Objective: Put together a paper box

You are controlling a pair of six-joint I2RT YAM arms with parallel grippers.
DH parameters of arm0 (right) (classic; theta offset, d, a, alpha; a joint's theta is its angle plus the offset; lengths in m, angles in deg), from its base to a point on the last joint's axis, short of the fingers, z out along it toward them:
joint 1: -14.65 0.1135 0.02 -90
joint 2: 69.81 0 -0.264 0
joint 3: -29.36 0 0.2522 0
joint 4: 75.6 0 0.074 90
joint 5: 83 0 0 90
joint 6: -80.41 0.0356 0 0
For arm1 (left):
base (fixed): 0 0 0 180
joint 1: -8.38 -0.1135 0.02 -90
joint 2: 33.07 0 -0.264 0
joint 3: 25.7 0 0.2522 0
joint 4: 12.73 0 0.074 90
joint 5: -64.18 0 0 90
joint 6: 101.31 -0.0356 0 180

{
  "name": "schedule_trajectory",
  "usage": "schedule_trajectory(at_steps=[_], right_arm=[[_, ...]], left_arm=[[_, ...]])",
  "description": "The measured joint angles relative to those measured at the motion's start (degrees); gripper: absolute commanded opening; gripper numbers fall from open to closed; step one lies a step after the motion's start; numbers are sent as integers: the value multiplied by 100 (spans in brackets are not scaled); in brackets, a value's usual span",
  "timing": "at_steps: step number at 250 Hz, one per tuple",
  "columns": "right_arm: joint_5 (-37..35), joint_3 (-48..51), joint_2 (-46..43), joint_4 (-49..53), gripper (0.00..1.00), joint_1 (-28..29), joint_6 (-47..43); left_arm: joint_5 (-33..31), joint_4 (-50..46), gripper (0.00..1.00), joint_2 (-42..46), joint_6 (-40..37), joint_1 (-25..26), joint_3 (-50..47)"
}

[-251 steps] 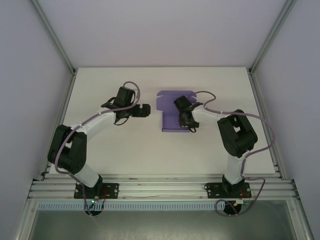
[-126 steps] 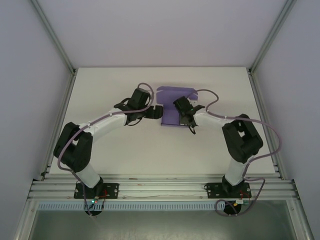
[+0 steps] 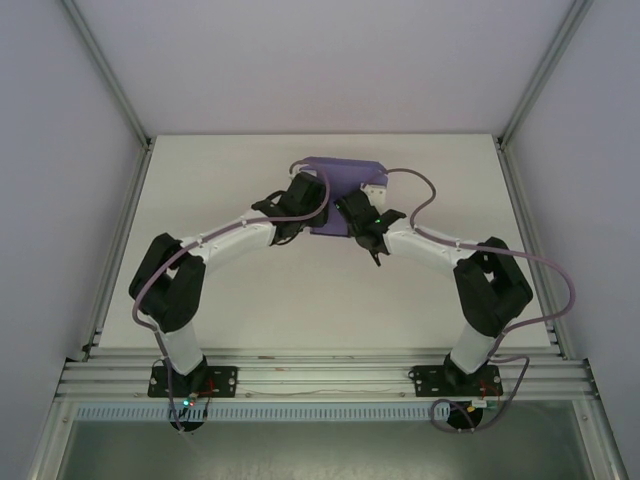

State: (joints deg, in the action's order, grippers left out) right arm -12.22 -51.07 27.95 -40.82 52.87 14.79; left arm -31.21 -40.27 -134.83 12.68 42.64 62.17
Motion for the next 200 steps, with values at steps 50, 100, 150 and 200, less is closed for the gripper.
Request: schedule_trajectory(at_steps=[50,100,150,200], right_arm=[[-92,-96,0,15,0,0,101],[-109,-107,0,11,0,0,120],[-334,-238,94,140,2,13,313],[-610,-769,529,664,2,-26,1005]], left_arm=[[-179,-42,41,-118,0,74,13],[-160,-157,4,-354,2,101,199],[-470,-382,0,-409,66,190,422],[-378,-396,0,-407,205,87,581]])
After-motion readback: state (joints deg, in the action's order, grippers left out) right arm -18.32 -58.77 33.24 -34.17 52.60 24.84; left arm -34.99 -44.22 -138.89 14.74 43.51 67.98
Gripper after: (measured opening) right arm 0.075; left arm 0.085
